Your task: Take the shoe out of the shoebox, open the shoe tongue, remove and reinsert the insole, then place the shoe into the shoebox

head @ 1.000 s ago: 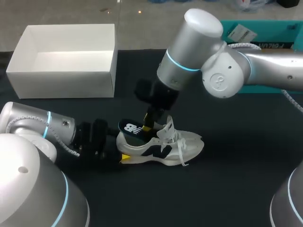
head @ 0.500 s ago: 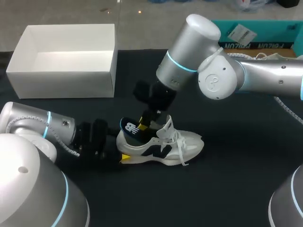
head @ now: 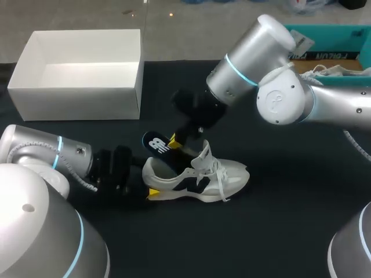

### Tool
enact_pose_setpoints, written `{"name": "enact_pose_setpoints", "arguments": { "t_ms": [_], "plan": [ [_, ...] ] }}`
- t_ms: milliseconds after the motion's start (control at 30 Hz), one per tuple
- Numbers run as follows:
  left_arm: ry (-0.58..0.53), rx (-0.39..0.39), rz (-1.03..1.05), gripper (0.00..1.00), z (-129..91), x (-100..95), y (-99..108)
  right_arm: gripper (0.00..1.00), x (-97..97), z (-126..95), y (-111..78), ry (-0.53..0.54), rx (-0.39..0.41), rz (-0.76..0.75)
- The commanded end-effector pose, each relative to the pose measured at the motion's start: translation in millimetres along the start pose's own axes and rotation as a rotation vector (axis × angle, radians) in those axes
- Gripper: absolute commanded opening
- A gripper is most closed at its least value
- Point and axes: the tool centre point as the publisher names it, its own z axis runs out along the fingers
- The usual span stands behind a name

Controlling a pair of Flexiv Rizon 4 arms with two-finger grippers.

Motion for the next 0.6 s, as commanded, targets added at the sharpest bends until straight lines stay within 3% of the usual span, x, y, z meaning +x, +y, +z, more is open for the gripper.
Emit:
{"name": "enact_pose_setpoints", "arguments": {
  "t_ms": [33, 300, 367, 600],
  "plan": [
    [-0.001, -0.001, 0.001, 0.00, 0, 1.5, 0, 0.00, 1.2, -2, 7.0, 0.007, -0.077, -0.008],
    [-0.001, -0.001, 0.001, 0.00, 0, 1.5, 0, 0.00, -1.3, -3, 26.5, 0.023, -0.114, -0.056],
    [-0.001, -0.001, 0.001, 0.00, 0, 1.5, 0, 0.33, -1.1, 1, 20.6, 0.043, -0.103, -0.051],
    [-0.001, -0.001, 0.001, 0.00, 0, 1.5, 0, 0.31, 1.1, 9, -0.3, 0.087, -0.116, -0.003]
  ]
}}
